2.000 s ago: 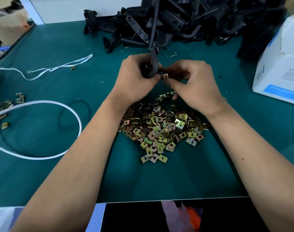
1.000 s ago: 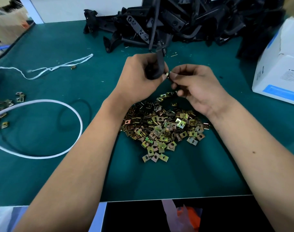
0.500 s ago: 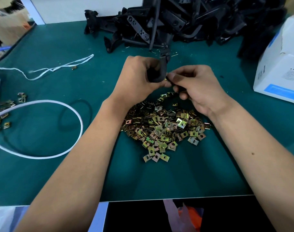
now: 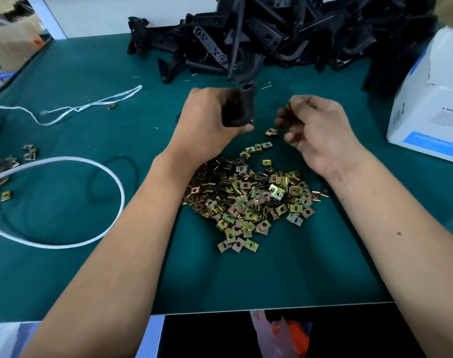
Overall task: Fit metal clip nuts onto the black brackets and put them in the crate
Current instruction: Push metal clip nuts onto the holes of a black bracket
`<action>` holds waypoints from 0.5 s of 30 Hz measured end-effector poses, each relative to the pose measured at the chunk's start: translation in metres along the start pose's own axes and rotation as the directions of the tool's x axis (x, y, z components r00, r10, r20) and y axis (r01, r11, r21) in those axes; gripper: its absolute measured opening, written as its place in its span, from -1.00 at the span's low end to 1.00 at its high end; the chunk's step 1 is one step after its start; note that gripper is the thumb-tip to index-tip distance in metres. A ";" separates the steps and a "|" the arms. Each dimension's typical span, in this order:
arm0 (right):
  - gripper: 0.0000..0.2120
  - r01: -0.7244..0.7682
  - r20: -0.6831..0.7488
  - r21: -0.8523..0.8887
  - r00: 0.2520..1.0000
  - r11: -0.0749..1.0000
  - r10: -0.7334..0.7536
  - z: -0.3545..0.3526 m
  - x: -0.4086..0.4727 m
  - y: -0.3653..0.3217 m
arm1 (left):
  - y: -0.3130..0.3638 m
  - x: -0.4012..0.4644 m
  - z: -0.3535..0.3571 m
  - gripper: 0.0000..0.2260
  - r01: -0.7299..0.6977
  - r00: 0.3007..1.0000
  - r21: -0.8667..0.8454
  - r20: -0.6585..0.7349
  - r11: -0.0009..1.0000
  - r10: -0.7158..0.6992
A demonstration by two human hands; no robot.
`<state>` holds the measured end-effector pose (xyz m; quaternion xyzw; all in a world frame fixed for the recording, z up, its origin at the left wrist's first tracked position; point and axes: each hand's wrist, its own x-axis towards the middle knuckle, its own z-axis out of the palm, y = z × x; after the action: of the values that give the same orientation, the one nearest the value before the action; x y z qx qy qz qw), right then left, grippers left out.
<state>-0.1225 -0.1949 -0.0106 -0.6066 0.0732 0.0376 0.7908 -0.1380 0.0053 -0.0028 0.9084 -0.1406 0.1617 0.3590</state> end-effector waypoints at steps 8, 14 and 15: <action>-0.78 0.178 0.197 -0.142 0.969 0.974 -0.149 0.006 -0.003 0.005 | -0.003 0.000 0.006 -0.30 0.013 0.980 0.215 0.193 0.977 -0.056; -0.77 0.288 0.207 -0.210 0.947 0.934 -0.245 0.004 -0.004 0.006 | -0.009 0.001 0.006 -0.49 0.037 0.980 0.130 0.190 0.991 -0.061; -0.81 0.295 0.194 -0.204 0.947 0.933 -0.257 0.003 -0.004 0.006 | -0.010 0.001 0.006 -0.58 0.034 0.978 0.126 0.201 0.991 -0.059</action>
<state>-0.1270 -0.1904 -0.0145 -0.6932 -0.0834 -0.0161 0.7157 -0.1325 0.0075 -0.0128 0.9434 -0.1453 0.0672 0.2903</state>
